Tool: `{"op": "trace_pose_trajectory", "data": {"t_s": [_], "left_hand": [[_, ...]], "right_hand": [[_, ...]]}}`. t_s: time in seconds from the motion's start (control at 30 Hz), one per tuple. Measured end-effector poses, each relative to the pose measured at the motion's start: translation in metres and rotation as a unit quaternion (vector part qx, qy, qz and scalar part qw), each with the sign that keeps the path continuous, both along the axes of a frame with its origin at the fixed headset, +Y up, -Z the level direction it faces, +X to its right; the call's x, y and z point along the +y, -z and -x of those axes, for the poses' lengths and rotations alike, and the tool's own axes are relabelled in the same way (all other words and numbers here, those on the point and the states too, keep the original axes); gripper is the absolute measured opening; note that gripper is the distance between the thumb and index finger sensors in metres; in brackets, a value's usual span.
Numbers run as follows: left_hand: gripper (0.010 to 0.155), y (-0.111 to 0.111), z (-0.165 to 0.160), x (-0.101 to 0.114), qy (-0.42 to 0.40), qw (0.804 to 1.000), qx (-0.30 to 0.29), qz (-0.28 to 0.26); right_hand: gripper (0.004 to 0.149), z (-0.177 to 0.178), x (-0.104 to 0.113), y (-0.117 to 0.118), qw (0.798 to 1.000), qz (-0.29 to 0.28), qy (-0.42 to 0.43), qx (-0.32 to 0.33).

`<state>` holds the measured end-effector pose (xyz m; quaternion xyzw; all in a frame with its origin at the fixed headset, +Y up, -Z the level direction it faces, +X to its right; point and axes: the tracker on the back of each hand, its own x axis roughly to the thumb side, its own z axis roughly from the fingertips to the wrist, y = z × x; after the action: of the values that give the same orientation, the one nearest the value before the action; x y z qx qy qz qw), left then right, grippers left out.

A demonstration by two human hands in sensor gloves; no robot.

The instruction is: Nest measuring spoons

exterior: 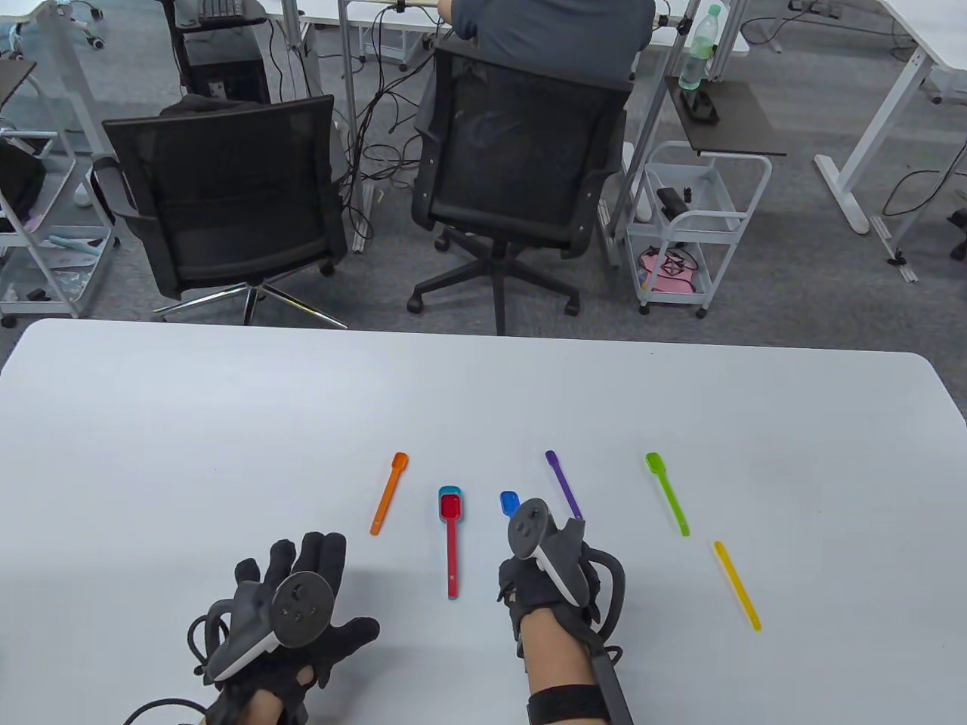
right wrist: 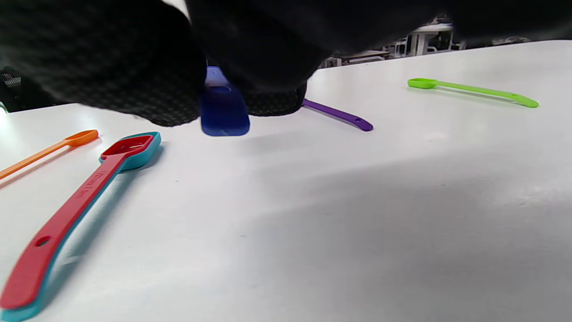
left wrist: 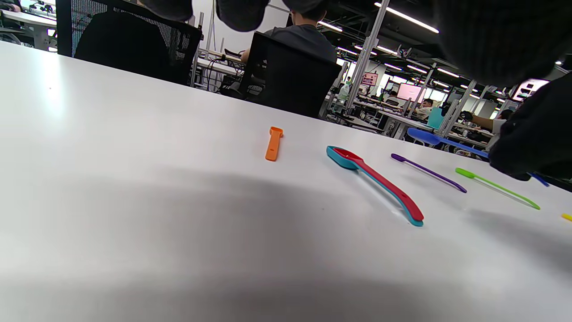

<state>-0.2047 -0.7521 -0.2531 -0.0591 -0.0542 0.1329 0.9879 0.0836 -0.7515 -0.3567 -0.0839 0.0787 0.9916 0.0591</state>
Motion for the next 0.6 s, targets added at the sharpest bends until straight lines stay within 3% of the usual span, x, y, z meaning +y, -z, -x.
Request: {"op": "trace_pose_trajectory", "data": {"t_s": [0.6], "left_hand": [[0.112, 0.0, 0.002, 0.002, 0.006, 1.0, 0.01, 0.012]], "right_hand": [[0.057, 0.068, -0.014, 0.004, 1.0, -0.002, -0.008, -0.008]]}}
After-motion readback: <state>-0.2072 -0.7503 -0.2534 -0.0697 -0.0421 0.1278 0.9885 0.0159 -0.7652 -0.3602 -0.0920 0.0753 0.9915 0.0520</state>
